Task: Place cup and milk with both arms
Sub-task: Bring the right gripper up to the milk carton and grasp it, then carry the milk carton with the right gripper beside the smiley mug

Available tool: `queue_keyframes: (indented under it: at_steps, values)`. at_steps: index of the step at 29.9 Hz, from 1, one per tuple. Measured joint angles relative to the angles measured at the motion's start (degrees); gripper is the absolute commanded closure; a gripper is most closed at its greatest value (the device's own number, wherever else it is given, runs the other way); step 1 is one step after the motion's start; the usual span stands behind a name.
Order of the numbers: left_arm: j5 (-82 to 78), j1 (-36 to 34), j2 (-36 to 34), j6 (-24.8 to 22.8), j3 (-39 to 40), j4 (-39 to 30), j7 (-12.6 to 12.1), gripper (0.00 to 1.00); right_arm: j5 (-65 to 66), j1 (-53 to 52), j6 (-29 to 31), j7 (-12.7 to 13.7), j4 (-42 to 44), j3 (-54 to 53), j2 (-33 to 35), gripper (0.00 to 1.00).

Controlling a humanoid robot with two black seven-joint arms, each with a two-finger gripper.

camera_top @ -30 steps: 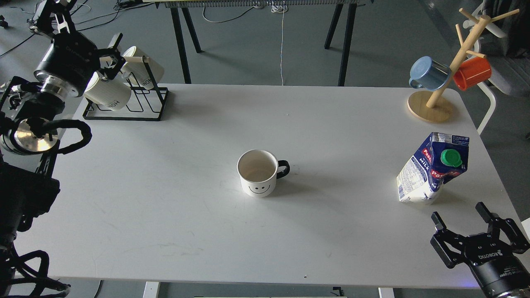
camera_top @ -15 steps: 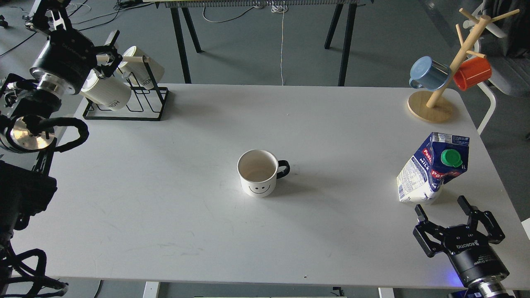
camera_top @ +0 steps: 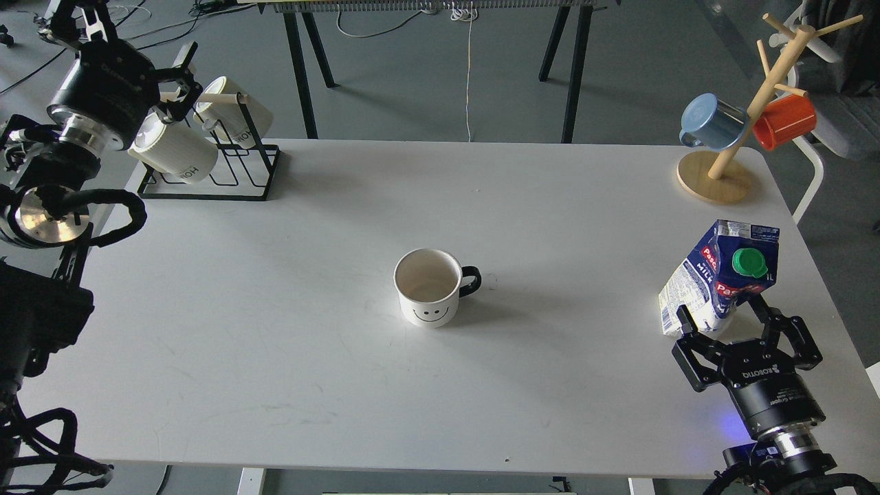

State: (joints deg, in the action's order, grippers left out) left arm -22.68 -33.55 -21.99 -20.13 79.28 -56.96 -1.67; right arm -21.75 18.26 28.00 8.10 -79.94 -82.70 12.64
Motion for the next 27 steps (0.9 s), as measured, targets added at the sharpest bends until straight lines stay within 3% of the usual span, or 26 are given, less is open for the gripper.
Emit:
queue_keyframes:
  at_steps: [21,27]
  values:
    - [0.0,0.0,0.0,0.1,0.0,0.2,0.0,0.0,1.0,-2.9,0.0,-1.0,4.5,-0.1,-0.7,0.08]
    - [0.0,0.0,0.0,0.1,0.0,0.2,0.0,0.0,3.0,-3.8,0.0,-2.4,6.7,-0.1,-1.2,0.25]
